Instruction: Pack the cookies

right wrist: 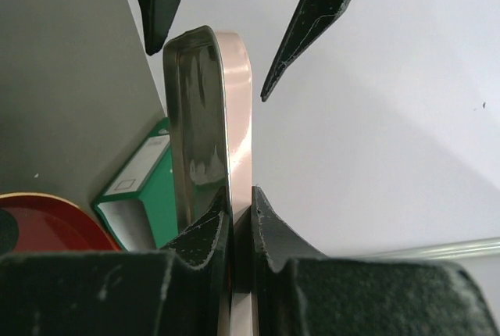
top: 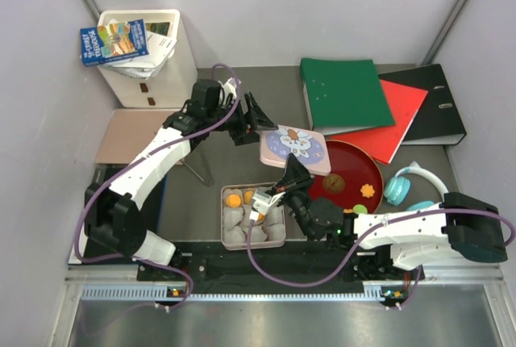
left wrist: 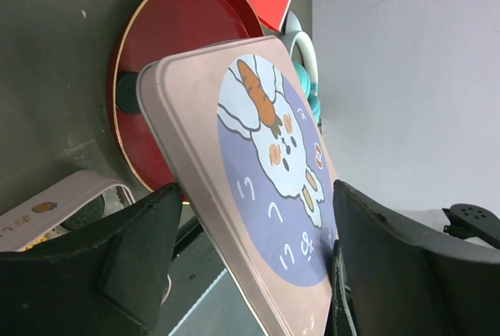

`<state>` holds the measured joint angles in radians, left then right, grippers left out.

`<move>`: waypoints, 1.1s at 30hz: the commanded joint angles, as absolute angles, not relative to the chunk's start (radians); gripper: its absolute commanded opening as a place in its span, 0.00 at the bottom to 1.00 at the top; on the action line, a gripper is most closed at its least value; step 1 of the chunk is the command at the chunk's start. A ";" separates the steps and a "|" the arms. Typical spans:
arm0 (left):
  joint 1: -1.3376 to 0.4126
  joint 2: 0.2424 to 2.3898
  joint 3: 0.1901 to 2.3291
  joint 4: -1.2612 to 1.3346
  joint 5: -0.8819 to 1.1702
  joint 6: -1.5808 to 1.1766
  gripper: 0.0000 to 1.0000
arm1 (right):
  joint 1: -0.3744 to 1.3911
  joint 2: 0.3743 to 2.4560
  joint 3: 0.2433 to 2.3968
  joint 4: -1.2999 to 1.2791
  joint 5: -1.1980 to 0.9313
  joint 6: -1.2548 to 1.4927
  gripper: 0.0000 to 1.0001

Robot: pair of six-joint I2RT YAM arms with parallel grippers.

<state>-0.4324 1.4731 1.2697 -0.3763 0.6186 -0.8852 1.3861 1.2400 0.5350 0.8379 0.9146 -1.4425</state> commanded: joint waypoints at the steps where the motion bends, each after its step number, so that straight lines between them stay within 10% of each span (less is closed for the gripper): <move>1: -0.431 1.466 1.255 -0.357 0.680 -0.848 0.77 | 1.417 1.243 0.569 0.910 0.916 -1.482 0.00; 10: -0.431 1.470 1.227 -0.374 0.716 -0.821 0.44 | 1.420 1.250 0.566 0.911 0.908 -1.482 0.00; 21: -0.433 1.493 1.186 -0.292 0.818 -0.864 0.45 | 1.422 1.230 0.552 0.891 0.904 -1.479 0.00; 27: -0.440 1.493 1.174 -0.229 0.873 -0.894 0.19 | 1.419 1.229 0.548 0.882 0.894 -1.470 0.00; 33: -0.454 1.500 1.158 -0.140 0.937 -0.942 0.18 | 1.420 1.229 0.535 0.879 0.885 -1.454 0.00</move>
